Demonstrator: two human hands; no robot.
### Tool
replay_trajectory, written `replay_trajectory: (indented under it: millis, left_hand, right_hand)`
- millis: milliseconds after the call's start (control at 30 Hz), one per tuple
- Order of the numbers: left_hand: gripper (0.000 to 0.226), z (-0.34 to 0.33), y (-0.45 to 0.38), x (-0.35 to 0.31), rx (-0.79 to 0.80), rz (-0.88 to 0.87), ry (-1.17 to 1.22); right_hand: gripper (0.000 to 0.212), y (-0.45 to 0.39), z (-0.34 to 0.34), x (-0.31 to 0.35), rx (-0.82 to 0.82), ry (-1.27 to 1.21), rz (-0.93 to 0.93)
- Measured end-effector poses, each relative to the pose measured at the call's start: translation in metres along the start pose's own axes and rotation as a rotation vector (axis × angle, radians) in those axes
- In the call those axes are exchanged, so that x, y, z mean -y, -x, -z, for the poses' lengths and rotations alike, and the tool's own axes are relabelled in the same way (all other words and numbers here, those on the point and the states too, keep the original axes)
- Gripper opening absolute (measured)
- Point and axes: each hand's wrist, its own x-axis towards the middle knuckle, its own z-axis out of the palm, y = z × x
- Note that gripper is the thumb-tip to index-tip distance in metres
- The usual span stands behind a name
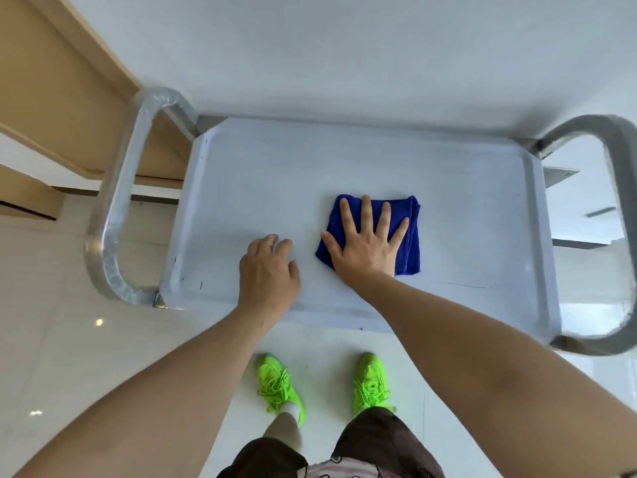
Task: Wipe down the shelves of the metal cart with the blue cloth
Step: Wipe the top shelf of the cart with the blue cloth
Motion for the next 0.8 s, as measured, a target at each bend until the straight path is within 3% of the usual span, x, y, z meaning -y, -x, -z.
replay_trajectory:
  millis: [367,800]
  left_hand:
    - [0.039,0.030,0.001,0.121,-0.055,0.068,0.076]
    - [0.036,0.029,-0.027,0.118,-0.075,0.139,0.004]
  right_hand:
    - [0.075,-0.012,-0.026,0.162,0.015,0.015,0.158]
    - [0.071,-0.098,-0.019,0.216,-0.028,-0.018,0.324]
